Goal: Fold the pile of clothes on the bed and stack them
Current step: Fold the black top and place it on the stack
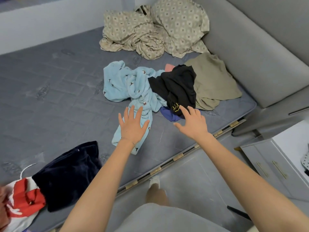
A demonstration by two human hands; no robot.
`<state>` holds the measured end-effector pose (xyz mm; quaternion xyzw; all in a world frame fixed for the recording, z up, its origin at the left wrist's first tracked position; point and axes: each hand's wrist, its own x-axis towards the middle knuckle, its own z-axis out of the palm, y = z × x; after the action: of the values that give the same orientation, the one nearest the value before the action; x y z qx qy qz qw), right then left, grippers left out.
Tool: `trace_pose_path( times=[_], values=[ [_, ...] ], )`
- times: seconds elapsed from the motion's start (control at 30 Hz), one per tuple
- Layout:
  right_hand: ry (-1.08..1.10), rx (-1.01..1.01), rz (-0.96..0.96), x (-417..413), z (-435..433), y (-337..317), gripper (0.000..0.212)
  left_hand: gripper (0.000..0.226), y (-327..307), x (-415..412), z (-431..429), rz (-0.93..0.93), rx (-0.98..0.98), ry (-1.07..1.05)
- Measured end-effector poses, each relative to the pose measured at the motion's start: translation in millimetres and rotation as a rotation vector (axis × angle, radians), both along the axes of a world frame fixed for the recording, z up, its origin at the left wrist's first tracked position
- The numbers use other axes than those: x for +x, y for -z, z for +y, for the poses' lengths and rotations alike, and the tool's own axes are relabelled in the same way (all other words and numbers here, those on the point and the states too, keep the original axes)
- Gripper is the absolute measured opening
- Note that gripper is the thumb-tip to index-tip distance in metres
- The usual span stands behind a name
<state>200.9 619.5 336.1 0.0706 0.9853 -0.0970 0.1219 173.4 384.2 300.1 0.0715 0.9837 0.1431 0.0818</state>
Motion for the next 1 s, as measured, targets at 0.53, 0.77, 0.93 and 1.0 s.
trace_pose_path(
  times=[0.53,0.77,0.93,1.0],
  values=[
    [0.114,0.01,-0.091,-135,91,25,0.08,0.069,39,-157,91,-0.069,0.036,0.065],
    [0.066,0.008,-0.084,-206,150,53,0.077,0.066,73,-214,144,-0.199,-0.061,0.052],
    [-0.011,-0.038,-0.147,-262,193,93,0.08,0.066,116,-257,185,-0.277,-0.013,-0.107],
    [-0.046,-0.058,-0.165,-285,209,111,0.08,0.067,136,-273,202,-0.307,0.034,-0.184]
  ],
)
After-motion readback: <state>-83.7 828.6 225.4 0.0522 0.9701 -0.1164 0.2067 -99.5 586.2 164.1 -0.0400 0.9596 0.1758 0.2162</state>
